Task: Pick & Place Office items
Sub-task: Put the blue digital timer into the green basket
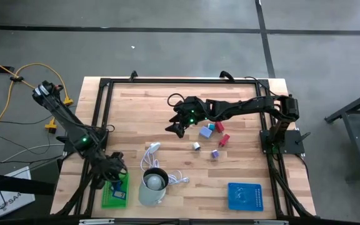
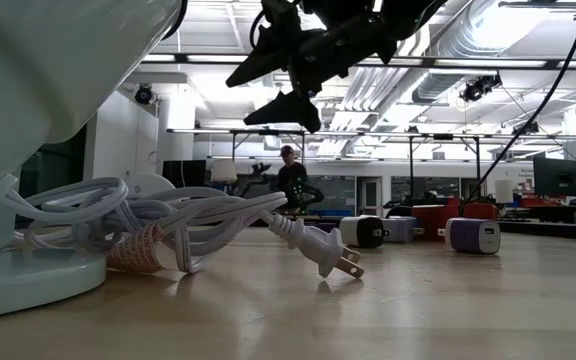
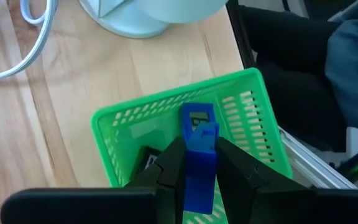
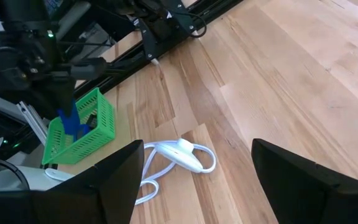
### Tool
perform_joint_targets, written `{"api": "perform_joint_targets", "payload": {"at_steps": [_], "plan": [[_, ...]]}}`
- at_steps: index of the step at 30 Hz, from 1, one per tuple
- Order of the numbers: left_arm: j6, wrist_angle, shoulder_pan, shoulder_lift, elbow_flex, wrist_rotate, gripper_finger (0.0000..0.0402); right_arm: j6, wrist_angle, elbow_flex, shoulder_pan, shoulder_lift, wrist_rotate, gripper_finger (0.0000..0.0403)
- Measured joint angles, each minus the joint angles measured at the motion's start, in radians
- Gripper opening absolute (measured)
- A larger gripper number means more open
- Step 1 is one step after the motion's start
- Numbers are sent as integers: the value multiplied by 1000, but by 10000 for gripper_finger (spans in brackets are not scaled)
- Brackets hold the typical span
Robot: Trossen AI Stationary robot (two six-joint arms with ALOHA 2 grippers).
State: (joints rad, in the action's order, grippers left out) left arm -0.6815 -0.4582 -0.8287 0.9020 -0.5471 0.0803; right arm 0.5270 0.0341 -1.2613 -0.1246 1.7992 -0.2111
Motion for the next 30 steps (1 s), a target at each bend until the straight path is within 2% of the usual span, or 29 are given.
{"api": "perform_joint_targets", "payload": {"at_steps": [11,21,30], "plan": [[19,36,35,45,20,0,62,0,0,0,0,0,0,285],[18,96,36,108,20,62,62,0,0,0,0,0,0,285],[15,95,36,108,20,59,80,0,0,0,0,0,0,285]]}}
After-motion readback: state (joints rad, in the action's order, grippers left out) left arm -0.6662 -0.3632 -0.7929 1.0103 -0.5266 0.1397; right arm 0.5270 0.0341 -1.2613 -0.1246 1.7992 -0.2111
